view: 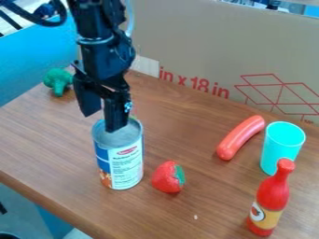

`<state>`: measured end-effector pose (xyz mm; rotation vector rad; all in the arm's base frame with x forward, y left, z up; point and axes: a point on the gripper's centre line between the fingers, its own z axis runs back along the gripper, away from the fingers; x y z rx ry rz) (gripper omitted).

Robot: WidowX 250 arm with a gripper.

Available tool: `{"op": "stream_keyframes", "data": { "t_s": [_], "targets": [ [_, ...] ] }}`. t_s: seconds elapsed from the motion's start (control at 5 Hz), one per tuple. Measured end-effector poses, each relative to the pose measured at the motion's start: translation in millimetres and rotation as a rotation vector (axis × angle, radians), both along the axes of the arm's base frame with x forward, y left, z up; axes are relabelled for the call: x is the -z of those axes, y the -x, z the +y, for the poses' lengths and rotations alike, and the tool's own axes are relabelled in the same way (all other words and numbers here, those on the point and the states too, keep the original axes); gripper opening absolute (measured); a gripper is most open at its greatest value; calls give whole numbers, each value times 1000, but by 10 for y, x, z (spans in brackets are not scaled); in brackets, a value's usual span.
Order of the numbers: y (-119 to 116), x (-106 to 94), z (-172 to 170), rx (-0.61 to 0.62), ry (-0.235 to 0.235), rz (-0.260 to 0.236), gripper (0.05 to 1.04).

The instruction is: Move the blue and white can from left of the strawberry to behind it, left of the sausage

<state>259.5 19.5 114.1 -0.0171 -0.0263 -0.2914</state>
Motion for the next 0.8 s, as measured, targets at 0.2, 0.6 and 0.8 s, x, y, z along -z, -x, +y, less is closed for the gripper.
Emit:
{"op": "stream_keyframes", "data": {
  "t_s": [0.2,0.6,0.8],
  "targets": [
    [1,92,8,-14,-29,38,1001],
    [-23,259,129,-59,-94,105,1001],
    [-77,281,278,-120,-83,105,1001]
  ]
}}
